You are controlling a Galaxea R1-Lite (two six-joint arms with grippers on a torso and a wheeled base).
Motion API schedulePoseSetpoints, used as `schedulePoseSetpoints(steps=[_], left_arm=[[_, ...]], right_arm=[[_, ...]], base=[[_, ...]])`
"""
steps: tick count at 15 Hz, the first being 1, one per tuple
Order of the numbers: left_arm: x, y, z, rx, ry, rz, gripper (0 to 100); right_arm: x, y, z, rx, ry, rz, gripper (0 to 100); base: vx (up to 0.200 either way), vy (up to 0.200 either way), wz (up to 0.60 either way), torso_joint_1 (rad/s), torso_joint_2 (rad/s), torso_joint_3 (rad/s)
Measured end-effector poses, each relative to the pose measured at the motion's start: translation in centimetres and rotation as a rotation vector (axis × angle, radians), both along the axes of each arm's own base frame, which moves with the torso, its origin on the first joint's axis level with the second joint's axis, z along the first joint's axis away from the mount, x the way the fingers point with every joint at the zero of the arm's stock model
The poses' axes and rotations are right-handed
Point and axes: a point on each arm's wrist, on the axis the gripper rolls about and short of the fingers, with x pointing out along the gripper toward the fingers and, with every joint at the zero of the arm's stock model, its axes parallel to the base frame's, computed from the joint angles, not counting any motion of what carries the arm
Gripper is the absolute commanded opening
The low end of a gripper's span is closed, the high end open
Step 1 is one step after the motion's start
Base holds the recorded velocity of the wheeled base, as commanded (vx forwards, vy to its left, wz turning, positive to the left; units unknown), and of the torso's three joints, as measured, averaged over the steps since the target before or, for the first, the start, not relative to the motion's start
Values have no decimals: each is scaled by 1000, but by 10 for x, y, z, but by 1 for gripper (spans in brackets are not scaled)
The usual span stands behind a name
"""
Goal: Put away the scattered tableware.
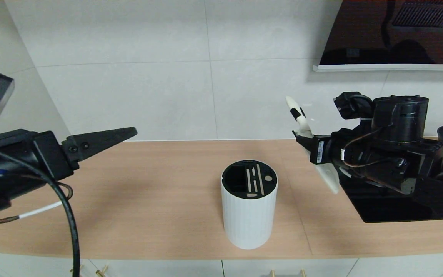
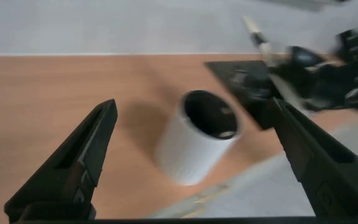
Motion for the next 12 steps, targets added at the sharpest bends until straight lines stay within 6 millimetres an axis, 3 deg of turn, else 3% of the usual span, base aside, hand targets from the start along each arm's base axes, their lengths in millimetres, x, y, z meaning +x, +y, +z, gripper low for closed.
schedulePoseSetpoints(steps=[4,12], left_arm=[[21,-28,-3,-98,60,-118,100],[38,-67,-12,-284,158,-236,100]], right_arm=[[-20,14,8,37,21,65,0],[-49,49,10,82,39,203,0]], base=[[0,0,0,0,0,0],[0,0,0,0,0,0]])
